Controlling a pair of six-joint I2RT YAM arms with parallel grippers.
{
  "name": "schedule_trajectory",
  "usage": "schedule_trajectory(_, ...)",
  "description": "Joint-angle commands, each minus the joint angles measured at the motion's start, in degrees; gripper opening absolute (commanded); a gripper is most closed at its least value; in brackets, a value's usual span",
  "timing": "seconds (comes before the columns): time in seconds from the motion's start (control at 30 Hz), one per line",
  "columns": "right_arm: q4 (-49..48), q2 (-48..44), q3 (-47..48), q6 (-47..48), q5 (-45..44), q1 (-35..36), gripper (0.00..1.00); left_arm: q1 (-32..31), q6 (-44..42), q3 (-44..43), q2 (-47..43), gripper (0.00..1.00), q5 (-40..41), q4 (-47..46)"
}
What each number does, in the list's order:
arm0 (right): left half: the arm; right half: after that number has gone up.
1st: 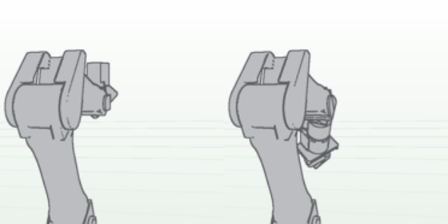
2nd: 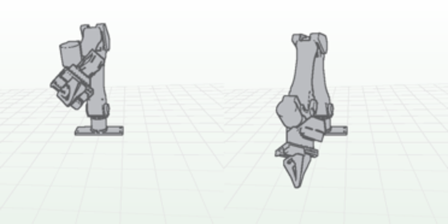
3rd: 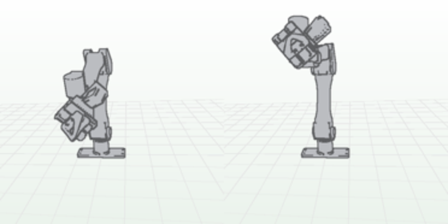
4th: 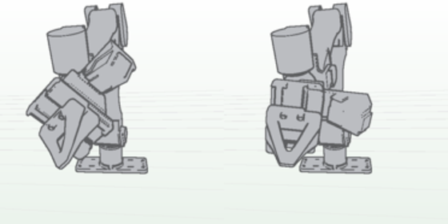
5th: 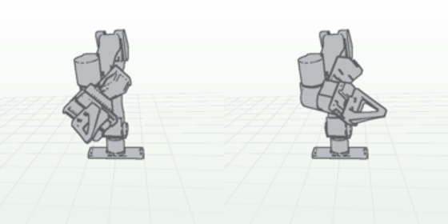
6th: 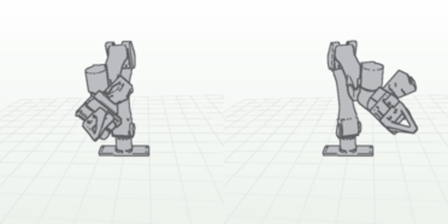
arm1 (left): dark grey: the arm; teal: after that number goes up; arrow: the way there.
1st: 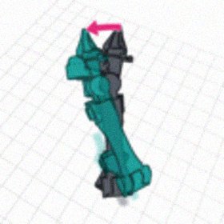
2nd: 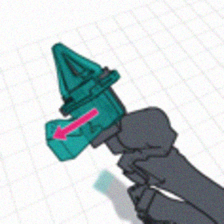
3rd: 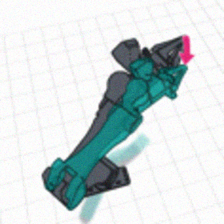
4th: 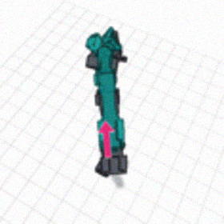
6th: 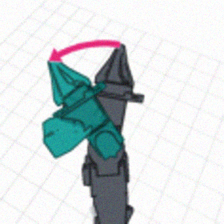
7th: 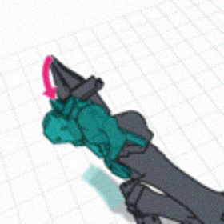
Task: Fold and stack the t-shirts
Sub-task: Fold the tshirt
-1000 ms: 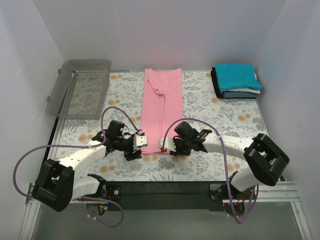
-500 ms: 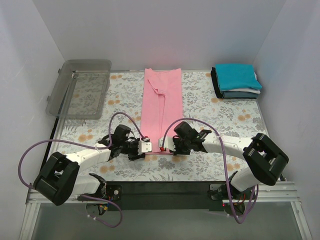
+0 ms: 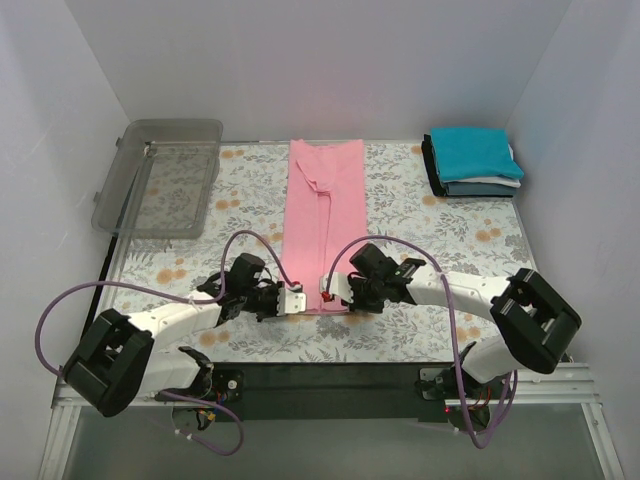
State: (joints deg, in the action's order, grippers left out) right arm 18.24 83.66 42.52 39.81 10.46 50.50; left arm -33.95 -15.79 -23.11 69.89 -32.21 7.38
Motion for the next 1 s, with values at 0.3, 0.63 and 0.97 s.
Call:
schedule_trajectory(0.3,6.4,-10.5,1.0,-3.8,-0.6,0.6,0.01,-0.9,7.4,-6.7,-11.7,0.0,-1.5,13.7)
schedule_trajectory(0.63,7.6,-7.8,5.6,2.0,-0.8,-3.3,0.01,2.0,3.0,-12.8,-4.8,0.0,-2.4,15.5)
schedule_trajectory(0.97,7.2,-5.4,2.7,0.1,4.3,-2.9,0.01,1.4,-2.0,-7.7,-5.7,0.41,-6.0,19.8)
